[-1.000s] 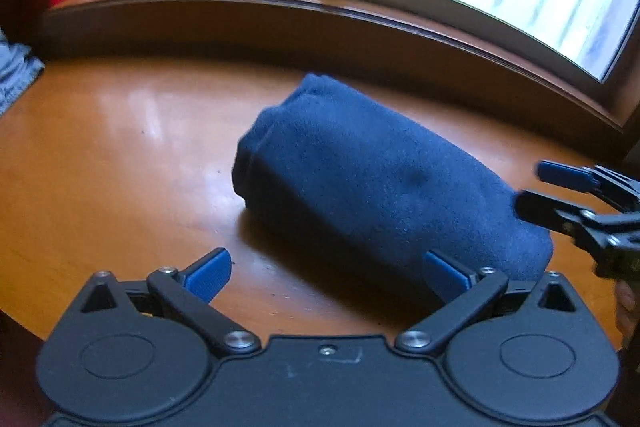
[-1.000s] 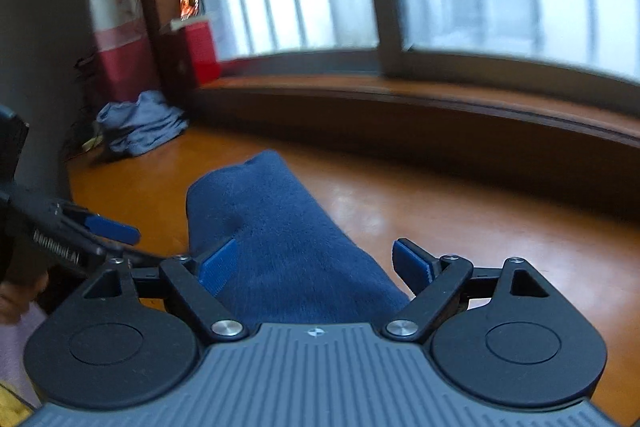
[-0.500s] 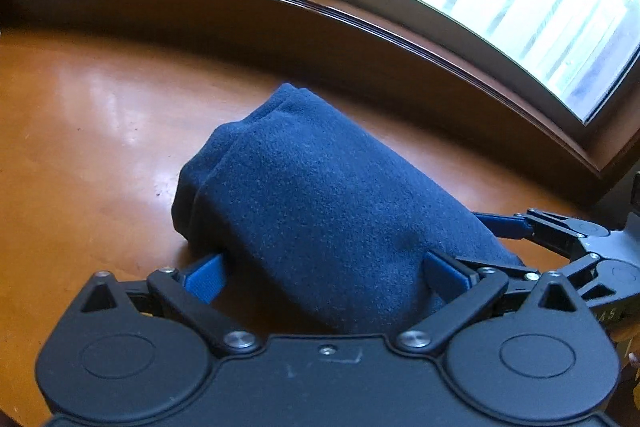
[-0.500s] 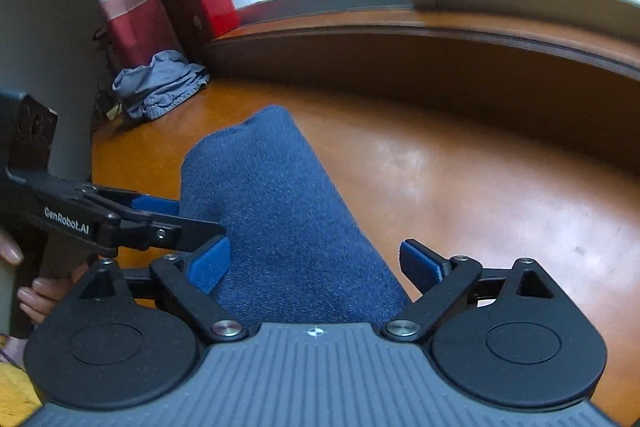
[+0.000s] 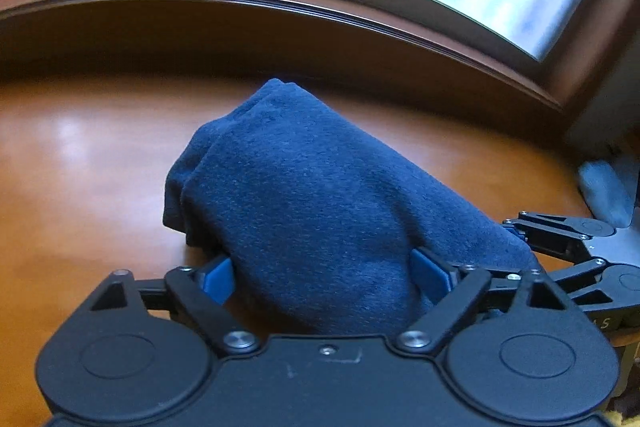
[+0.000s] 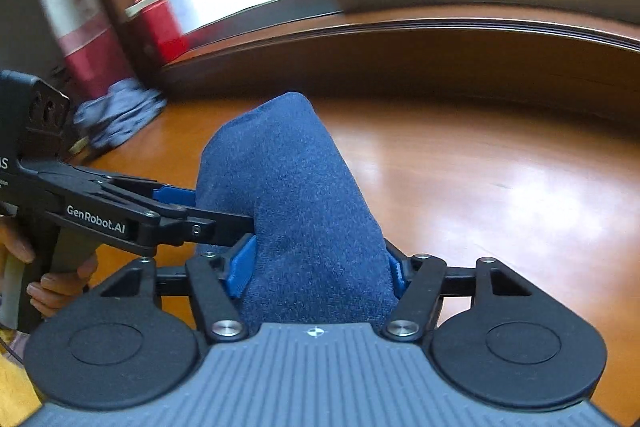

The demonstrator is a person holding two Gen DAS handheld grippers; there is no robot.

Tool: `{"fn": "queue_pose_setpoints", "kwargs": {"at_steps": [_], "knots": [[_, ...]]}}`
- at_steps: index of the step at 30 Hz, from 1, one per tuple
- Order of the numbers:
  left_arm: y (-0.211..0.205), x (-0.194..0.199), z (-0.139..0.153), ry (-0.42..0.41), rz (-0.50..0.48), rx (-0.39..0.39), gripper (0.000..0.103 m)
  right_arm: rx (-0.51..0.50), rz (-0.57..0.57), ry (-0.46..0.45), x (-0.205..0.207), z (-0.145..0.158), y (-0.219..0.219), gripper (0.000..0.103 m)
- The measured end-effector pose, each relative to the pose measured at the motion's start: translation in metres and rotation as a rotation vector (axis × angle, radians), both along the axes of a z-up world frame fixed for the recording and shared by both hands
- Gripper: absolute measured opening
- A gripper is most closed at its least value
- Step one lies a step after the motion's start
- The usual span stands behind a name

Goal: Fold clothes
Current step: 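Lower the bundle beside the folded jeans with both grippers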

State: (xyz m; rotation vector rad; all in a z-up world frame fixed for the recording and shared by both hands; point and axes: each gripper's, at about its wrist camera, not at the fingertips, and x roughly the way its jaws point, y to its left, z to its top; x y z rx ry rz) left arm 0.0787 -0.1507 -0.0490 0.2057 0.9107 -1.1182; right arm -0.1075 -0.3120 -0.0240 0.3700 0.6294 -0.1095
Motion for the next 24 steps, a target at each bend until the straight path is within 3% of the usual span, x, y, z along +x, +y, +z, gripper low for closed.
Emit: {"fn": "queue_pose_setpoints", "kwargs": {"at_steps": [8, 15, 24], "knots": [[-0.112, -0.082, -0.001, 0.015, -0.331, -0.005, 0.087, -0.033, -0.35, 0.021, -0.124, 0.004, -0.048, 0.066], [-0.224, -0.172, -0.021, 0.023, -0.578, -0.017, 0.087, -0.053, -0.626, 0.032, -0.232, 0.002, -0.098, 0.066], [-0.346, -0.262, -0.029, -0.018, -0.62, -0.014, 0.089, -0.12, -0.757, 0.038, -0.312, -0.003, -0.183, 0.066]]}}
